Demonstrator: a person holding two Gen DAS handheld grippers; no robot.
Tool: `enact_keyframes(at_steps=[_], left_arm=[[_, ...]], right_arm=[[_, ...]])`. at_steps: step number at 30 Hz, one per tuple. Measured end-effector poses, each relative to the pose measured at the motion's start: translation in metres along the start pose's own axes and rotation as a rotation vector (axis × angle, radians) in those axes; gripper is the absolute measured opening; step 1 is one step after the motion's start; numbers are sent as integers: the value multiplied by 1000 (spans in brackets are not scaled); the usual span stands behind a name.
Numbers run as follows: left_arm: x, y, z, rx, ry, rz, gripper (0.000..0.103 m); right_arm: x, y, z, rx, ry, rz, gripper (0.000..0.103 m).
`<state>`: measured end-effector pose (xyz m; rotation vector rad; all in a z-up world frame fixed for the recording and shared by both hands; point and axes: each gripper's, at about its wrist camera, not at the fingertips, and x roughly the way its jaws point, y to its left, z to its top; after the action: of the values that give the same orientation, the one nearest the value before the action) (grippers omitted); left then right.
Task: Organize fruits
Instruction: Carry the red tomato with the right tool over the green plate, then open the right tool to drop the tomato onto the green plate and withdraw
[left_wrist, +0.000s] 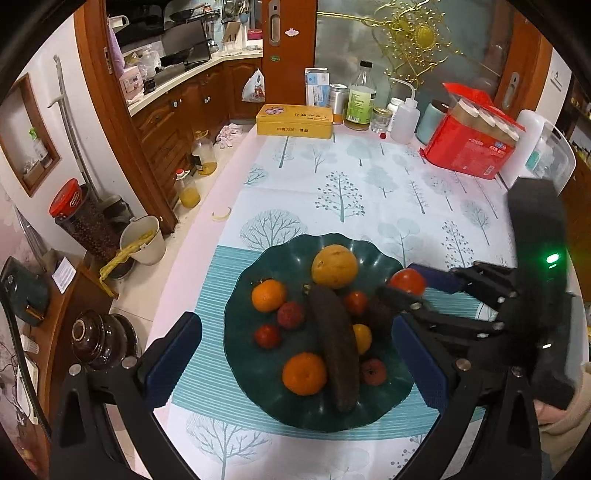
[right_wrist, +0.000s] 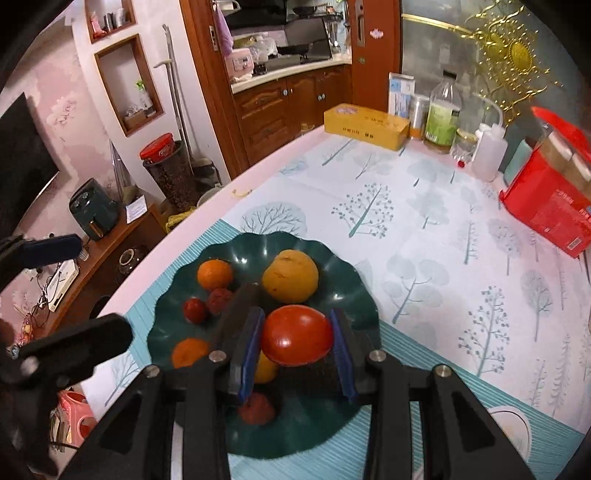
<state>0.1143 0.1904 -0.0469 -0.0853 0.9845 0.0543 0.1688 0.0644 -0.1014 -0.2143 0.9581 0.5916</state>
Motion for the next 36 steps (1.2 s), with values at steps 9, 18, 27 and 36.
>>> enact_keyframes(at_steps=[9,18,27,36], left_arm=[[16,3,7,4,27,-12,102],[17,-3,3,35,39,-34,102],[6,-16,-8,59,46,-99,102],[-22,-63,-25,142,17,-191,102]], right_arm=[[26,-1,4,50,57,79,45],[10,-1,-8,38,38,32,56],[-16,-21,-42,133,51,-40,56],[-83,-46,-100,316,52,-144,56]])
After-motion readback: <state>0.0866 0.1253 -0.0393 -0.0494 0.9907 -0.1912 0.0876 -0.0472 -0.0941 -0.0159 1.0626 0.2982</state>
